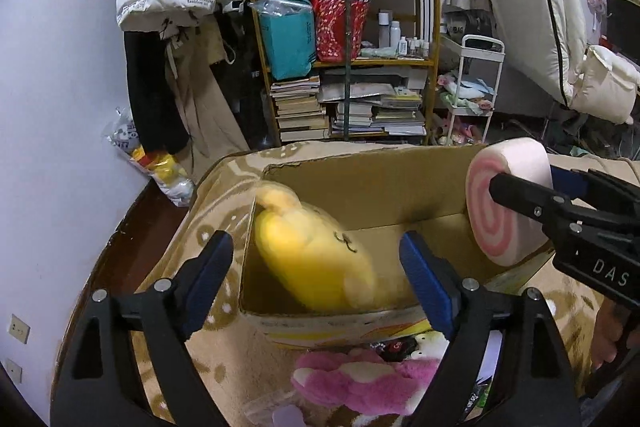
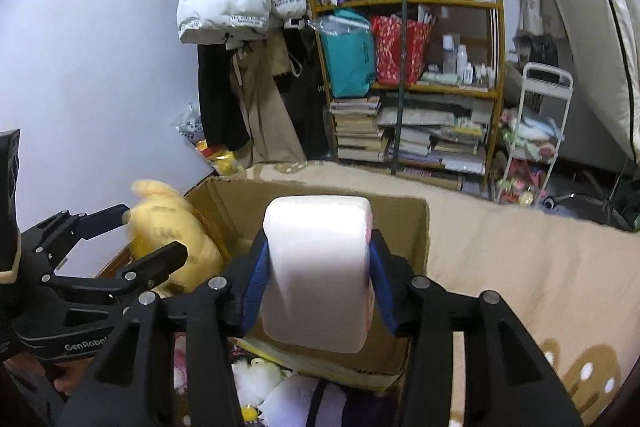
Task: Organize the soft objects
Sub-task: 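Carry both plushes over the cardboard box and open both tools to drop them, then withdraw both tools from the box toward the remaining toys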
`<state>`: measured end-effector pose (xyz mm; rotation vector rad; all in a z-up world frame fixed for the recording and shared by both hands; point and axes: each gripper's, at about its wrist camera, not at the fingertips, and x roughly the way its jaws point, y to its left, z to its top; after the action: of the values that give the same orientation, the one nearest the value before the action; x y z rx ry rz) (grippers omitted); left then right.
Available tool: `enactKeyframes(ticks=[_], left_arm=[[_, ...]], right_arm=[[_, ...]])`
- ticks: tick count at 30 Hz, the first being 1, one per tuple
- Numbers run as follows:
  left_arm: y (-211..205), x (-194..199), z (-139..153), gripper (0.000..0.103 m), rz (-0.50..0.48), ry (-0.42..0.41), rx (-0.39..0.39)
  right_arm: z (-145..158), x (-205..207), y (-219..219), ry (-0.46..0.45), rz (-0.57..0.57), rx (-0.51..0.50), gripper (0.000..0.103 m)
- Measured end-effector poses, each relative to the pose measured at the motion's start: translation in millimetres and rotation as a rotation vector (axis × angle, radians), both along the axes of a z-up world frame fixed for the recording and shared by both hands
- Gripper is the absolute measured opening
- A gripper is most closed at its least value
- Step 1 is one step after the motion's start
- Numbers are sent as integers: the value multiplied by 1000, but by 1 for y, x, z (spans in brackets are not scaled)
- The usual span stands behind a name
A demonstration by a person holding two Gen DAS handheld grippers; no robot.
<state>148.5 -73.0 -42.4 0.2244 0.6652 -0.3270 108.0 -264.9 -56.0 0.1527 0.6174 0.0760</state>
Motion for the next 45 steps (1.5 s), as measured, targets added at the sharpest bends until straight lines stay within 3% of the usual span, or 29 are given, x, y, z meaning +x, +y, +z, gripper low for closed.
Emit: enactKeyframes(ticks=[2,4,6,7,18,45], left_arm=[[0,-1,0,96,3,-2,11],[0,-4,3,97,11,-20,22],[1,-6,3,97,11,-14,28],[2,-6,4,97,13,-9,29],[21,-26,13,100,68,0,32],[49,-82,20,101,80,118,27]], right_arm=[[-1,-1,0,4,3,5,53],[0,-3,0,0,1,2,58],[3,-7,0,-21,-6,-4,78],[5,-10,-1,-34,-9,-6,82],[18,-39,-1,-28,-32,10,102],[22,-96,-5,51,-143,30,103]])
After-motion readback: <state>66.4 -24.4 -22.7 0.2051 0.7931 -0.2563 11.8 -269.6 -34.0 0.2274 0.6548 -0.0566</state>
